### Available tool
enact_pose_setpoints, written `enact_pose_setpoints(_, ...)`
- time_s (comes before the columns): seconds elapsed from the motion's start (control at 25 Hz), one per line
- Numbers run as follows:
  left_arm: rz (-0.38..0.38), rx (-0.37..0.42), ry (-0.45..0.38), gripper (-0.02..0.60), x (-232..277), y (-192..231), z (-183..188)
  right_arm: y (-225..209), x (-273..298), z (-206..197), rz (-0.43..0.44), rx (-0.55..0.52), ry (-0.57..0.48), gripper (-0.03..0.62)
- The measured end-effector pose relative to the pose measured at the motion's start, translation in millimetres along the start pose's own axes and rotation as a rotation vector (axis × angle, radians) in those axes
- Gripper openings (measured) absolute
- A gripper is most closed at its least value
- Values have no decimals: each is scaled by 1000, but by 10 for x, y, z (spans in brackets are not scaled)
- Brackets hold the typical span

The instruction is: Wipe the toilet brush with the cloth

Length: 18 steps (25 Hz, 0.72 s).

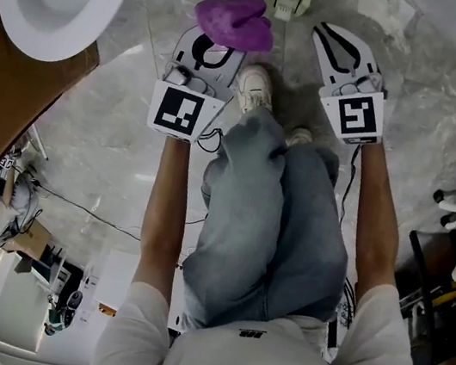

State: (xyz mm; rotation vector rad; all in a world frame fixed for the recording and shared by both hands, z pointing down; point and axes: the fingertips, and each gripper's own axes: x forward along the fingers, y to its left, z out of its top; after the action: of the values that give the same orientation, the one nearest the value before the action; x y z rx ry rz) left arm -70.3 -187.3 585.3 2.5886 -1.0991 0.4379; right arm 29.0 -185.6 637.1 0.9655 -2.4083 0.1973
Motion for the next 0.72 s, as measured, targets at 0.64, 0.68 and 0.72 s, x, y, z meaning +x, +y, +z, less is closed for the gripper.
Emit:
enact_pose_setpoints(0.64,-55,99,-57,87,672,127,-832,27,991,-812,78,-196,-14,93)
enact_pose_setpoints(0.68,-59,107,-60,91,711,123,-869,26,1028,-850,80,-209,-13,95)
enact_pose_setpoints(0.72,-62,113,-62,93,751,119,-907,19,1062,-885,78,-220,-13,99)
